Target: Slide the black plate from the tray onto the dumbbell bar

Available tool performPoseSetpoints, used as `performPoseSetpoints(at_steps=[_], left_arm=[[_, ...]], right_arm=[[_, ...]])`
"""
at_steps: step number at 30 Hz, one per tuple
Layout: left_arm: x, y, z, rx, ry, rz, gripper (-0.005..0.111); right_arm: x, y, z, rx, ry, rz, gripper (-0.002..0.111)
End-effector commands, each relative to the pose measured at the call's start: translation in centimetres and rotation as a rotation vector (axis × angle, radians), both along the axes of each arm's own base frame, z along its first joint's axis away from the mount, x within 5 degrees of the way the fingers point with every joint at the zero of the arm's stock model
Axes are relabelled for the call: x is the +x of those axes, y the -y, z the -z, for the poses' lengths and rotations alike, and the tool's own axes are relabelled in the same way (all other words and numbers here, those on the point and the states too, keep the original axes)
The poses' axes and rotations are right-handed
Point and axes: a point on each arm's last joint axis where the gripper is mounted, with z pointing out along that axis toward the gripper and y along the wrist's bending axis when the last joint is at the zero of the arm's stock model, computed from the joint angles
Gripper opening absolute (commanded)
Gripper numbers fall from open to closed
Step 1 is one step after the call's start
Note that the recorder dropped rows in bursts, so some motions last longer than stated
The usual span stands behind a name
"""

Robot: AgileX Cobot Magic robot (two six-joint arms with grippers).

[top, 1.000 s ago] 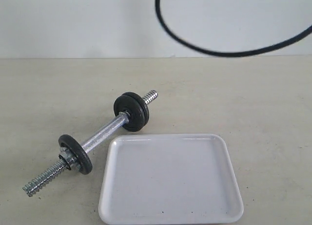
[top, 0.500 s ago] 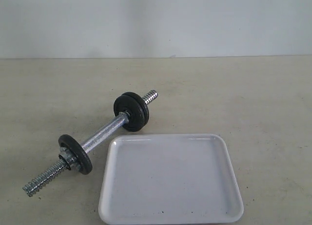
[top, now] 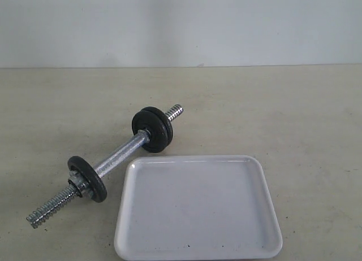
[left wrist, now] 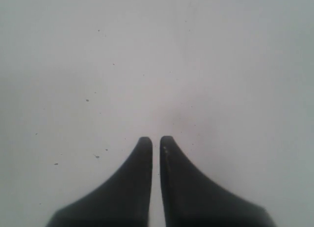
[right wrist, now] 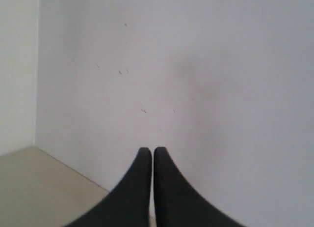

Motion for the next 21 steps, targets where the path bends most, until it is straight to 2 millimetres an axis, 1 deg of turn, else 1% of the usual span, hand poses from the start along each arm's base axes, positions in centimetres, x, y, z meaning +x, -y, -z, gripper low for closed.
performPoseSetpoints(at_steps=[1,3,7,9,10,14,17,21], left_arm=[[-0.2,-0.1,-0.1,-0.011,0.004,0.002,0.004],[-0.2,-0.1,-0.1,-0.011,0.004,0.002,0.004],[-0.2,-0.1,-0.1,-0.011,0.004,0.002,0.004],[-0.2,-0.1,-0.1,-0.011,0.004,0.002,0.004],[-0.2,-0.1,-0.1,-0.011,0.004,0.002,0.004],[-0.2,-0.1,-0.1,-0.011,0.004,0.002,0.004],[-0.2,-0.1,-0.1,-0.011,0.004,0.002,0.004],[-0.2,-0.1,-0.1,-0.011,0.004,0.002,0.004]], right_arm=[[-1.2,3.5,3.5,0.002,-0.064,0.121,0.0],[-2.2,5.2,5.4,0.005,-0.087,0.17,0.0],[-5.0,8.0,9.0,0.012,-0.099,0.261,0.0],[-6.2,8.9,10.4,0.016,-0.094,0.303,0.0],[-7.0,9.6,11.4,0.02,-0.086,0.342,0.0],[-9.1,11.5,14.4,0.047,-0.075,0.496,0.0],[-9.9,12.4,16.0,0.111,-0.093,0.575,0.0],[-10.5,12.9,17.1,0.148,-0.1,0.614,0.0]])
